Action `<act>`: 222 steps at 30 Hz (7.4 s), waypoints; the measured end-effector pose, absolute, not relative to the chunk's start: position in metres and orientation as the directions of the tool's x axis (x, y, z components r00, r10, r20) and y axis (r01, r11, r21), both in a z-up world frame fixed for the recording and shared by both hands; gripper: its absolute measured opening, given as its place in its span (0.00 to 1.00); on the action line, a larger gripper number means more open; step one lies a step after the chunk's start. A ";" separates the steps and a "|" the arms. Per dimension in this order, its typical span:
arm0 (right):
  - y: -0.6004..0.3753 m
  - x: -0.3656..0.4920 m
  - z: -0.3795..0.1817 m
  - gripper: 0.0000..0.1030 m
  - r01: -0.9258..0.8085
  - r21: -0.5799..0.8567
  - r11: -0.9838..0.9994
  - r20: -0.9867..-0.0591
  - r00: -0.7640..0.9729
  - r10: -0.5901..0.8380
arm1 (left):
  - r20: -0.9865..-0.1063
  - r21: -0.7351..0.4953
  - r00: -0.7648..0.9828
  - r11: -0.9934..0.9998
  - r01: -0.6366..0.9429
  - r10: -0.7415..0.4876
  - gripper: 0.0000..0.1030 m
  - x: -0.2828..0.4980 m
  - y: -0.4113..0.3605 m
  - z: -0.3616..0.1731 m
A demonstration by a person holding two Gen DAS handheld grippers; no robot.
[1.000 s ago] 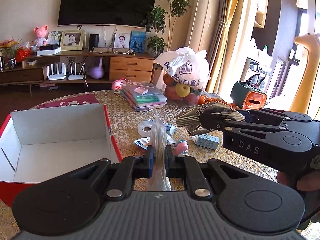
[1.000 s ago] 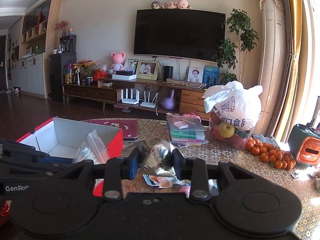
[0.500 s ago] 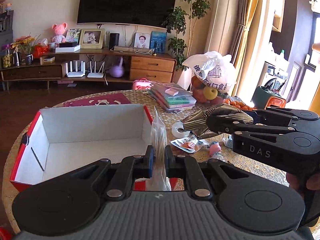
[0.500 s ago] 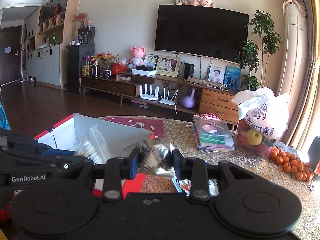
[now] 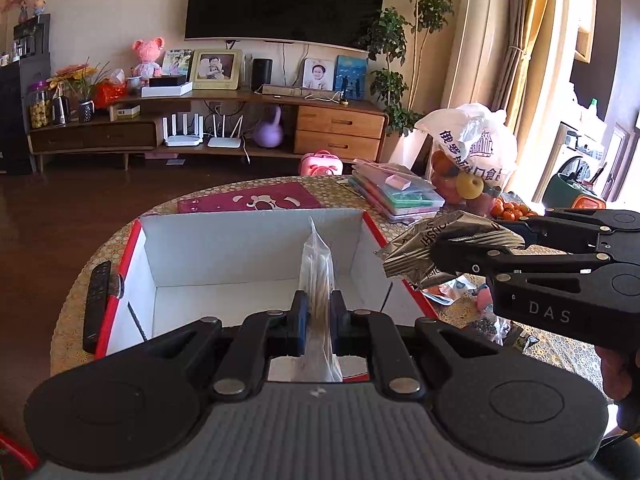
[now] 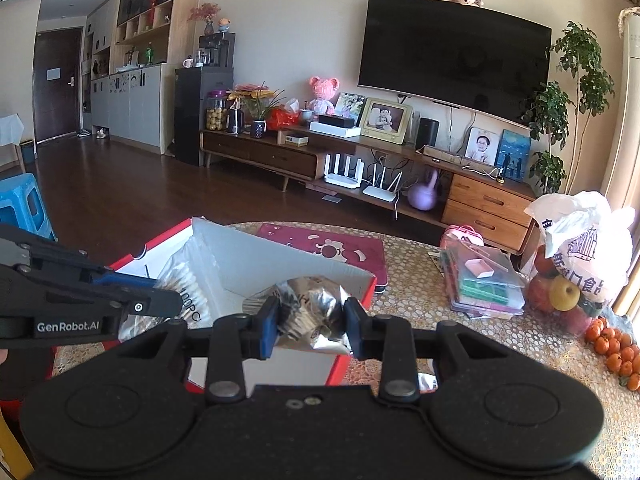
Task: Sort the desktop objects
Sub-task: 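Carry the swab bag with the left tool while the right tool carries the foil bag into the box, then lower into the box and open the left gripper while the right gripper opens too, then withdraw both open tools from the red box back over the table, then move the left tool to the black snack packet while the right tool reaches the white milk carton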
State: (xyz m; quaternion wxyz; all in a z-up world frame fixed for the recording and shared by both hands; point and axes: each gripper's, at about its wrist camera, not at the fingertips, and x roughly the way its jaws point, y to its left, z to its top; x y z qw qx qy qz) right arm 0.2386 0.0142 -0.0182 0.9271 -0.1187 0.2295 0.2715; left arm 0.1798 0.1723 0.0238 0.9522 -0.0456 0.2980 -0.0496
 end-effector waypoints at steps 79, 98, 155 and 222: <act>0.102 0.328 -0.120 0.32 -0.700 -0.040 0.713 -0.837 0.413 0.359 | -0.872 -0.097 0.460 0.980 0.175 -0.169 0.09 0.330 0.243 -0.057; 0.082 0.308 -0.092 0.50 -0.695 -0.033 0.718 -0.789 0.460 0.408 | -0.865 -0.054 0.485 0.984 0.169 -0.131 0.10 0.315 0.242 -0.026; -0.156 0.233 -0.003 0.66 -0.453 -0.002 0.892 -0.659 0.671 0.339 | -0.775 -0.024 0.573 0.920 0.392 -0.265 0.10 0.212 0.042 0.061; -0.273 0.309 -0.118 0.91 -0.346 0.011 0.938 -0.744 0.624 0.239 | -0.738 -0.092 0.461 0.750 0.655 -0.493 0.87 0.238 -0.095 -0.065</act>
